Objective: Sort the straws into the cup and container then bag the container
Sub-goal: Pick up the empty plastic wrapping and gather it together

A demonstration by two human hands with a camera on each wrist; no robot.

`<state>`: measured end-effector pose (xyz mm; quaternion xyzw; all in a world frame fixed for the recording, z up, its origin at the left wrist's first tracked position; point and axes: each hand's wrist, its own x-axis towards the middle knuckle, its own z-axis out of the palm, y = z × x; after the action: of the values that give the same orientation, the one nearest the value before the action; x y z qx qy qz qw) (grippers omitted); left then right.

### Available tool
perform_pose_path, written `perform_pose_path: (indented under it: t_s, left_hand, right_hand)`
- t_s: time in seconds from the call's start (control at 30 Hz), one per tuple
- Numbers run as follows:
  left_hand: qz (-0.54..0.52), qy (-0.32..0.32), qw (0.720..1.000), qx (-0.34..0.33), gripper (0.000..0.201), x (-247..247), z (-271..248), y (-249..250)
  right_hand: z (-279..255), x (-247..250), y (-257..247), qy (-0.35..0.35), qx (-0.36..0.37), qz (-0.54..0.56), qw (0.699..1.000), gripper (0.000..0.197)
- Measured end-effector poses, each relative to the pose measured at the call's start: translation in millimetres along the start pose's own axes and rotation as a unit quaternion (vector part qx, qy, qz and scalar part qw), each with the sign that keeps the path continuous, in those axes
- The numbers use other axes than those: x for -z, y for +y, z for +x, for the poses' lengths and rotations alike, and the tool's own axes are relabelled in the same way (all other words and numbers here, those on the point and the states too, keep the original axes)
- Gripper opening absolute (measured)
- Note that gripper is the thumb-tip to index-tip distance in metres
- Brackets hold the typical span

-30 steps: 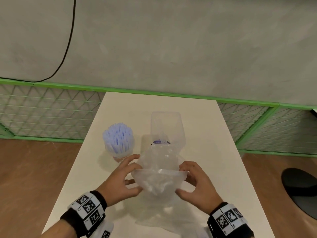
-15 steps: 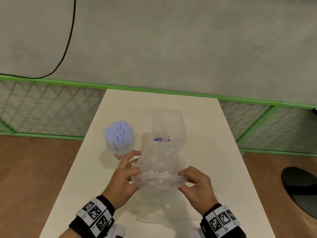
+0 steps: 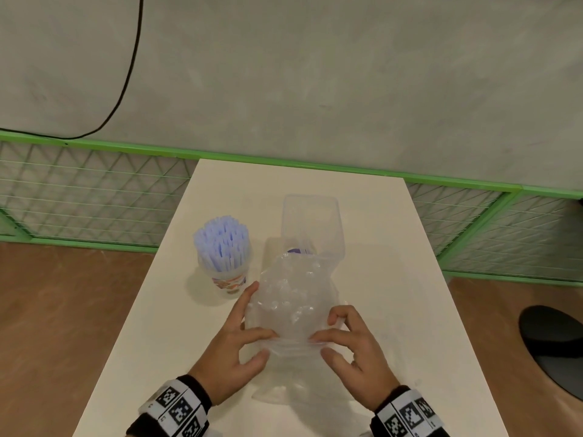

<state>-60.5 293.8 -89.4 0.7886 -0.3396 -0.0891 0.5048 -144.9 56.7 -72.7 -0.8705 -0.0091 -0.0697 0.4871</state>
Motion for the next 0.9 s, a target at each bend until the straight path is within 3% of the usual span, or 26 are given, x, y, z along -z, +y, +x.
perform_pose_path:
  t_s: [0.1, 0.17, 0.3, 0.43, 0.53, 0.7, 0.8, 0.9]
  left_hand:
    - [-0.041, -0.005, 0.995, 0.087, 0.013, 5, 0, 0]
    - [-0.037, 0.028, 0.990, 0.136, 0.006, 7, 4, 0]
    - [-0.030, 0.072, 0.980, 0.182, 0.037, 11, 11, -4]
    - [0.008, -0.002, 0.973, 0.233, 0.067, 6, 12, -22]
    - [-0.008, -0.054, 0.974, 0.222, 0.091, 4, 17, -27]
    - [-0.020, -0.137, 0.969, 0.203, 0.114, 6, 35, -24]
    - [0.081, -0.131, 0.965, 0.213, 0.123, -1, 37, -23]
    - [0.001, -0.104, 0.970, 0.218, 0.123, -13, 36, -29]
  right_hand:
    - [2, 1, -4, 0.042, -0.029, 0.043, 0.998, 0.005]
    - [5, 1, -2, 0.069, -0.058, 0.051, 0.995, 0.025]
    - [7, -1, 12, 0.049, -0.113, 0.039, 0.992, 0.058]
    - [8, -7, 33, 0.006, -0.162, -0.012, 0.987, 0.064]
    - [15, -5, 37, -0.030, -0.155, -0.048, 0.986, 0.075]
    - [44, 15, 26, -0.132, -0.151, -0.021, 0.979, 0.141]
    - [51, 5, 26, -0.186, -0.129, 0.030, 0.973, 0.146]
    - [45, -13, 30, -0.161, -0.137, 0.055, 0.976, 0.140]
